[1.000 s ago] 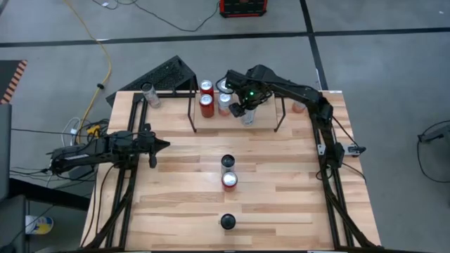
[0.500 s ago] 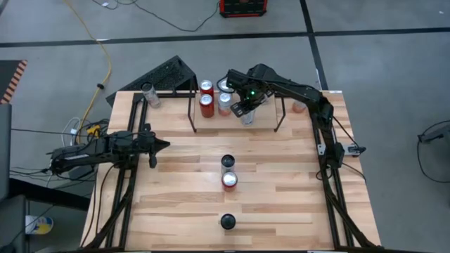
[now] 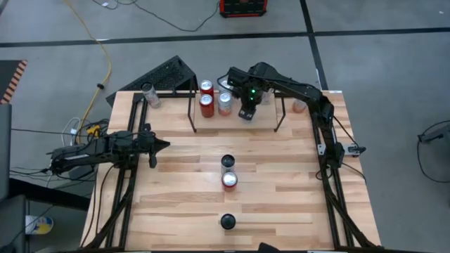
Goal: Place canned beverage on shelf
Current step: Put the right white blue soda can on the shelf aligned with the other white blue soda can
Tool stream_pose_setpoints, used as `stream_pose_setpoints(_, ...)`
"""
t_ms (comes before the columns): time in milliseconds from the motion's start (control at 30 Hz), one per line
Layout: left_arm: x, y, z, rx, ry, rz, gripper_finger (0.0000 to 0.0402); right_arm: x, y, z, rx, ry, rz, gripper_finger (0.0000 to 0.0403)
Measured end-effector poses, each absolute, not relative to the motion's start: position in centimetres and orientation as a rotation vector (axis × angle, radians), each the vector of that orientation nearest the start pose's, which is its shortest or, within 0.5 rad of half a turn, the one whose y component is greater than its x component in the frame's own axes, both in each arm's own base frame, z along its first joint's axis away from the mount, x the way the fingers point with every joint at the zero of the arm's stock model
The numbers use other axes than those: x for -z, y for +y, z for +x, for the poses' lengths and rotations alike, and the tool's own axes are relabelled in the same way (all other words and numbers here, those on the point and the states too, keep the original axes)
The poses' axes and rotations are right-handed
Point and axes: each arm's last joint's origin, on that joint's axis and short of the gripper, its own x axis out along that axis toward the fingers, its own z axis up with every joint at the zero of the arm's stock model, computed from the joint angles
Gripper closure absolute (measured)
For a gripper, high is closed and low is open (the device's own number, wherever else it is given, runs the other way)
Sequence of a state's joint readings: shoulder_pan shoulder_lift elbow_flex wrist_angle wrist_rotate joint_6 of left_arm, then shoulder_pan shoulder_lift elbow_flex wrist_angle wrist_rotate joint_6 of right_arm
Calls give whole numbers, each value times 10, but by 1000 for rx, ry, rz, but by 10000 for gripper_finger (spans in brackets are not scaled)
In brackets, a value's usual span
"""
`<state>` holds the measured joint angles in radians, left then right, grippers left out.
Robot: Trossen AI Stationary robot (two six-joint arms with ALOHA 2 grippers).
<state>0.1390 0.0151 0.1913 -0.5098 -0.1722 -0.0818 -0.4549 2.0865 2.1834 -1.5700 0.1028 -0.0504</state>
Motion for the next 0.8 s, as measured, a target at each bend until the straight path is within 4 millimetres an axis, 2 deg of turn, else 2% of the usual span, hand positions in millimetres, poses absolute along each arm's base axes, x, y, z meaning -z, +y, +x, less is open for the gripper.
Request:
stream_pose_setpoints(267, -178, 16, 76, -322, 322, -75, 391, -321, -177, 356, 331, 1493, 132, 170)
stream_pose_setpoints(400, -178, 16, 76, -322, 322, -75, 391, -331, -174, 350, 307, 1471, 113, 170)
stream_pose_setpoints(667, -178, 16, 76, -322, 322, -75, 391, -364, -165, 333, 293, 1353, 63, 169)
stream_pose_setpoints(800, -178, 16, 76, -321, 322, -75, 391, -369, -164, 331, 269, 1344, 18, 169)
